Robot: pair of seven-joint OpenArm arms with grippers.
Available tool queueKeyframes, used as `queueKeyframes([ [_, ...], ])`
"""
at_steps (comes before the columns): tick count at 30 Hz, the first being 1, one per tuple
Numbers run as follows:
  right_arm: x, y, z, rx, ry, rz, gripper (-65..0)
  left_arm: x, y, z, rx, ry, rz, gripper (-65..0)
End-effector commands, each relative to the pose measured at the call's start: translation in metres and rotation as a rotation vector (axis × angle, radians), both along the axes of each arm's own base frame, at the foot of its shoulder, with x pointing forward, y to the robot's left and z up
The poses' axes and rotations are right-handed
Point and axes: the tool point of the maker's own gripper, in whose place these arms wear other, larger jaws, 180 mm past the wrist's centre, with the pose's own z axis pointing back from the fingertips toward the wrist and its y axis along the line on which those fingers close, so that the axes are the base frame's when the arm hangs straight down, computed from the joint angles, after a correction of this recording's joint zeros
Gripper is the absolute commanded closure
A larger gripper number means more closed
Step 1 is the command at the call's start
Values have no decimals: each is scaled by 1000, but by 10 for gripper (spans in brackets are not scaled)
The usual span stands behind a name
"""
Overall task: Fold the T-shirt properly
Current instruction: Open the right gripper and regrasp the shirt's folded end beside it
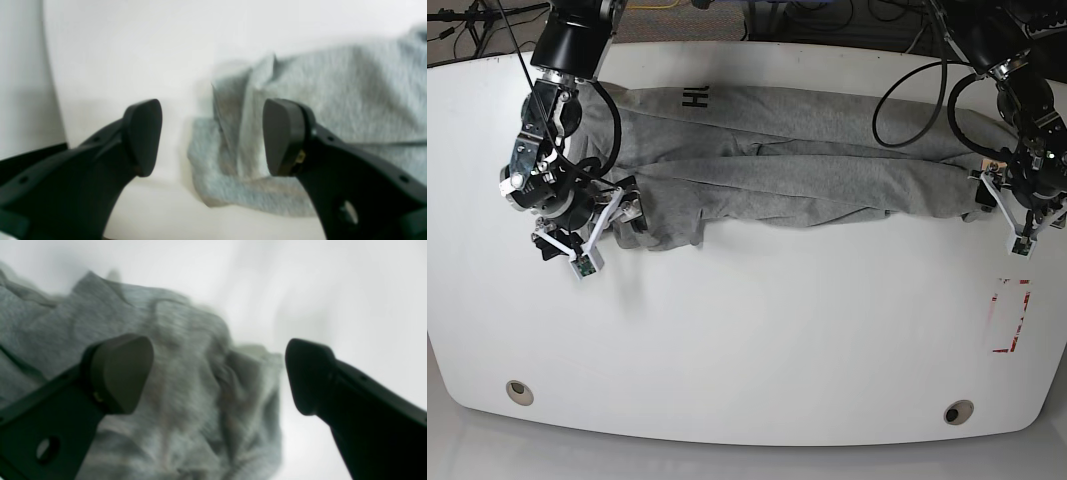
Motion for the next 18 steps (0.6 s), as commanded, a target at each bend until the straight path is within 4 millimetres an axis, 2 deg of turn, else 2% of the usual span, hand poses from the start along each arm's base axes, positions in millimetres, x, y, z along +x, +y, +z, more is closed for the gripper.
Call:
queueKeyframes([
  [1, 18, 9, 1, 48, -12, 3, -606, 4, 5, 11, 23, -28, -2, -439],
  [10, 33, 18, -22, 141, 36, -12, -547, -4, 5, 4, 23, -4, -2, -436],
  [18, 38, 25, -34, 181, 71, -16, -539, -7, 5, 1, 22, 4, -2, -436],
])
